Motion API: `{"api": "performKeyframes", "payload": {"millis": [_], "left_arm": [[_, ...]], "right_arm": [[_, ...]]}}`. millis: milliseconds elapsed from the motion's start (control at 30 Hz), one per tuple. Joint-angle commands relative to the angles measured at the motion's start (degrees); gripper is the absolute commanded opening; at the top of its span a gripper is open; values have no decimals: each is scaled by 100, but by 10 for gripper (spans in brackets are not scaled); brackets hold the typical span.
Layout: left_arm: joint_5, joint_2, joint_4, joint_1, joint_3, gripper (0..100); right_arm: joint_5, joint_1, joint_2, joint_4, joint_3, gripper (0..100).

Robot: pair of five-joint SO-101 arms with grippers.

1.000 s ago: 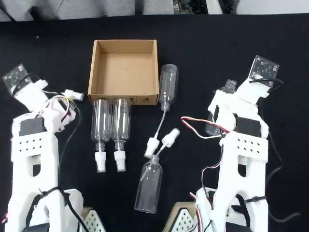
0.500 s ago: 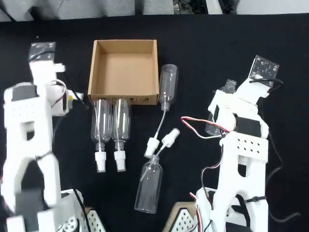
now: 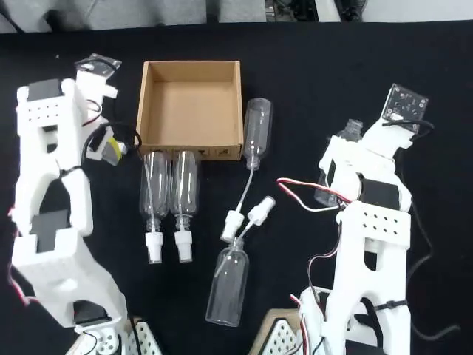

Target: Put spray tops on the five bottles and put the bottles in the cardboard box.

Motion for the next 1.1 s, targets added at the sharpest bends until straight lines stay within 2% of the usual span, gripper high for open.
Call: {"api": "performKeyframes", "payload": {"millis": [0, 367, 567, 1067], "left_arm": [[-431, 273, 229, -13, -963, 230], [-1934, 1591, 888, -4, -2721, 230], [-2549, 2084, 1029, 31, -3196, 230], [-2734, 3182, 985, 198, -4259, 230]], "right_arm": [[0, 97, -207, -141, -40, 82], [0, 97, -207, -141, -40, 82], [0, 97, -207, -141, -40, 82], [0, 97, -207, -141, -40, 82]]}}
